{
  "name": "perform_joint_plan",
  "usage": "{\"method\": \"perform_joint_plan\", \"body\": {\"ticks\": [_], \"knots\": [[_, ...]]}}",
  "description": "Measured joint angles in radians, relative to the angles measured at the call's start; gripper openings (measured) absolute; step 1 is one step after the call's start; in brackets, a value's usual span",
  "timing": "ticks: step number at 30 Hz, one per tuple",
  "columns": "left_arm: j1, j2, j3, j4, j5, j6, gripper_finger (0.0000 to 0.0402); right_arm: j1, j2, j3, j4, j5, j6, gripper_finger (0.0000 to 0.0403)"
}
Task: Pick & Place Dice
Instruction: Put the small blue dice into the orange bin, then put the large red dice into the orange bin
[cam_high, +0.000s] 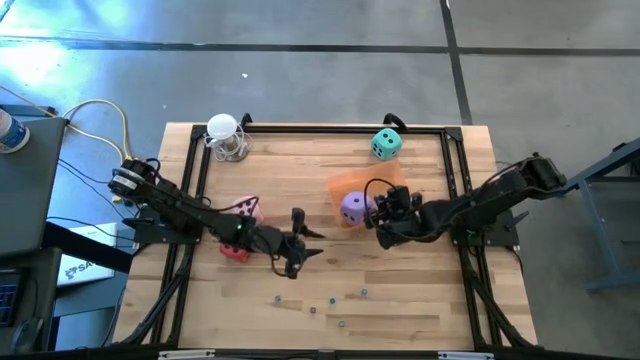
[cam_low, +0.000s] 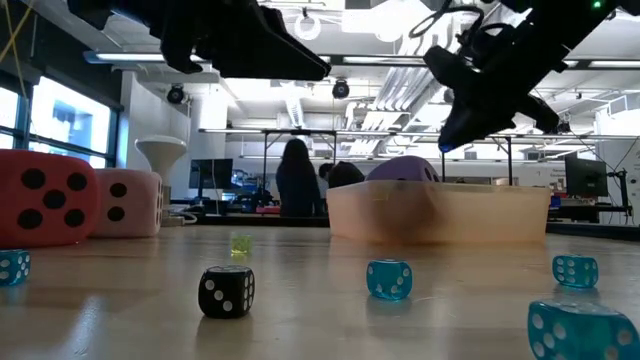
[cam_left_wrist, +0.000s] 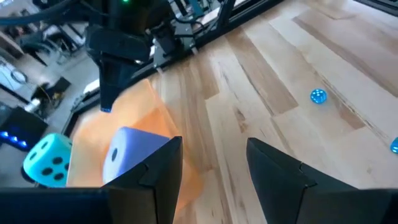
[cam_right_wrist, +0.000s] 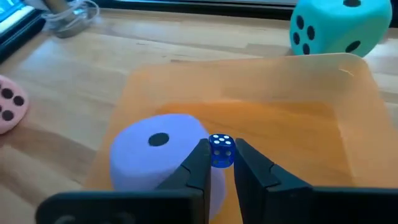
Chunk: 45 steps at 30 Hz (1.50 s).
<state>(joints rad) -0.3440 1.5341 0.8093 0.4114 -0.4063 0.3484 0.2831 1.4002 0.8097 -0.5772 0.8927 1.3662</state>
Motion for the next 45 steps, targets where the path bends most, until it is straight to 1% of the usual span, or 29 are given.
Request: {"method": "perform_joint_plan", "body": {"ticks": [4,8,12,17,20,24,29,32,35,40,43,45], "knots": [[0.006,0.000,0.000,-0.025,0.000,-0.029,0.0171,-0.040,0.000,0.000,0.001,-0.004,-0.003,0.0069],[0.009,0.000,0.000,-0.069,0.000,-0.060,0.0171,-0.082,0.000,0.000,0.000,-0.012,-0.043,0.0102],[0.009,0.000,0.000,-0.107,0.000,-0.081,0.0171,-0.115,0.000,0.000,0.002,-0.038,-0.056,0.0122],[0.009,0.000,-0.001,-0.129,-0.001,-0.081,0.0171,-0.123,0.000,0.000,0.011,-0.035,-0.088,0.0147],[0.009,0.000,-0.001,-0.129,-0.016,-0.081,0.0171,-0.128,0.000,0.000,0.047,-0.034,-0.127,0.0172],[0.011,0.000,-0.001,-0.129,-0.018,-0.081,0.0171,-0.149,0.000,0.001,0.104,-0.031,-0.173,0.0217],[0.008,0.000,-0.001,-0.128,-0.017,-0.093,0.0171,-0.161,0.000,0.001,0.185,-0.008,-0.289,0.0263],[0.007,0.000,-0.001,-0.128,-0.017,-0.096,0.0171,-0.150,0.000,0.001,0.259,0.022,-0.394,0.0282],[0.007,0.000,-0.001,-0.128,-0.017,-0.127,0.0171,-0.124,0.000,0.001,0.356,0.022,-0.567,0.0293],[0.007,0.000,-0.001,-0.133,-0.017,-0.203,0.0171,-0.059,0.000,0.001,0.580,0.021,-0.867,0.0292],[0.007,0.000,-0.001,-0.161,-0.017,-0.188,0.0171,-0.022,0.000,0.001,0.703,0.012,-1.023,0.0289],[0.007,0.000,-0.001,-0.186,-0.017,-0.184,0.0171,-0.006,0.000,0.001,0.764,-0.020,-1.102,0.0288]]}}
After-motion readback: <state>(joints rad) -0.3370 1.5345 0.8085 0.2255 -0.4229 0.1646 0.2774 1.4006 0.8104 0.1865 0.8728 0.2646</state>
